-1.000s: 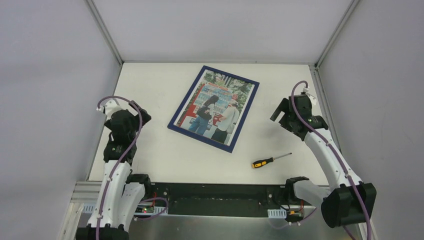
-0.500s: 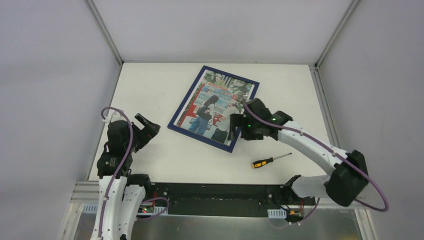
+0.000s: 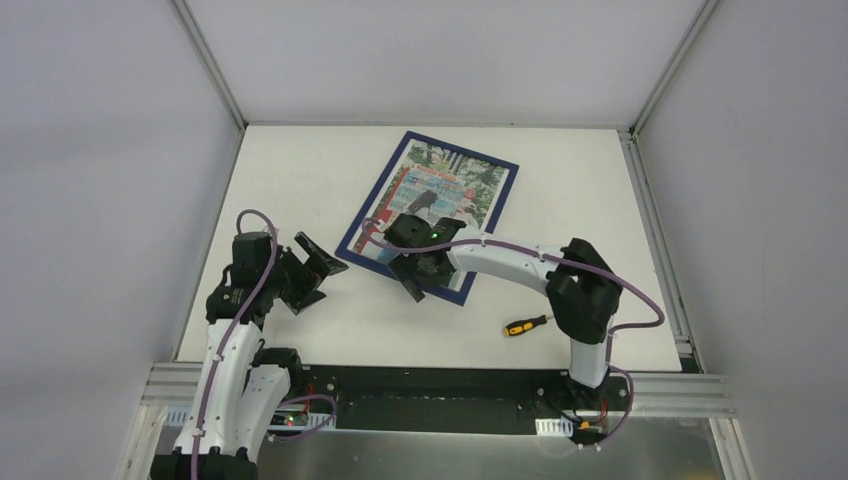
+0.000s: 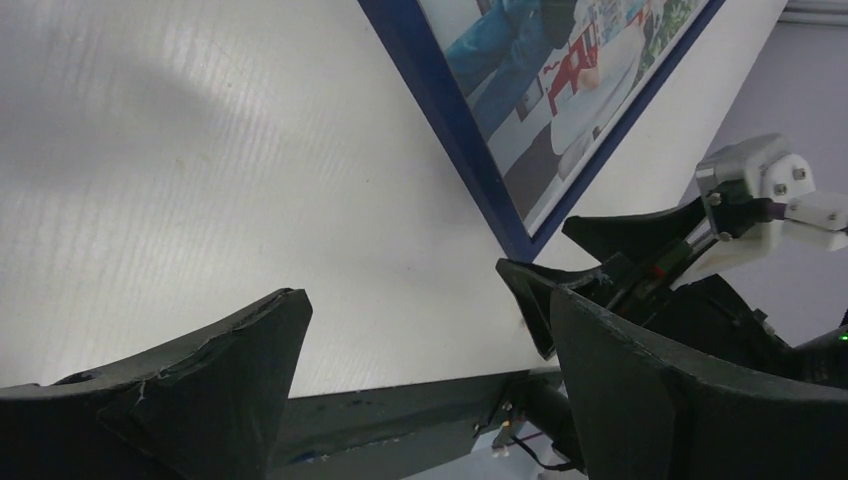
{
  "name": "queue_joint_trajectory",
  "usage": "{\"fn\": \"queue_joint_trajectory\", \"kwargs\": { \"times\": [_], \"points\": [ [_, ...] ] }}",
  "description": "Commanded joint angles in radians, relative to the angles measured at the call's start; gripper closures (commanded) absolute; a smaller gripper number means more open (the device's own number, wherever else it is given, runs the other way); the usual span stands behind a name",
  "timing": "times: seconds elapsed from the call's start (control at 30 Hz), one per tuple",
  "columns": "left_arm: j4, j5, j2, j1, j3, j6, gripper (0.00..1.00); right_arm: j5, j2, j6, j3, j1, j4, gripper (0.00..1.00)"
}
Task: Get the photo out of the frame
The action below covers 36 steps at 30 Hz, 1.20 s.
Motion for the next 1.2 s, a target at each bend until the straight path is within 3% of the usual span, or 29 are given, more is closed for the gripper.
{"fn": "queue_joint_trajectory", "kwargs": {
  "times": [0.0,0.37,0.87,1.07,1.17],
  "points": [
    [0.005,0.055,0.08,0.003,0.026,-0.093,0.03,0.051,0.03,-0.153,0.027,0.003,-0.05,0.24],
    [0.03,0.039,0.2,0.004,0.07,-0.122,0.02,0.063,0.051,-0.221,-0.054,0.027,0.035,0.43],
    [0.049,0.078,0.4,0.002,0.135,-0.082,0.04,0.068,0.04,-0.22,-0.155,0.028,0.131,0.6],
    [0.114,0.12,0.498,0.003,0.174,-0.104,0.03,0.118,-0.02,-0.219,-0.165,0.031,0.135,0.8],
    [0.158,0.137,0.535,0.003,0.185,-0.134,0.01,0.109,-0.091,-0.219,-0.184,0.031,0.141,0.86]
  ]
}}
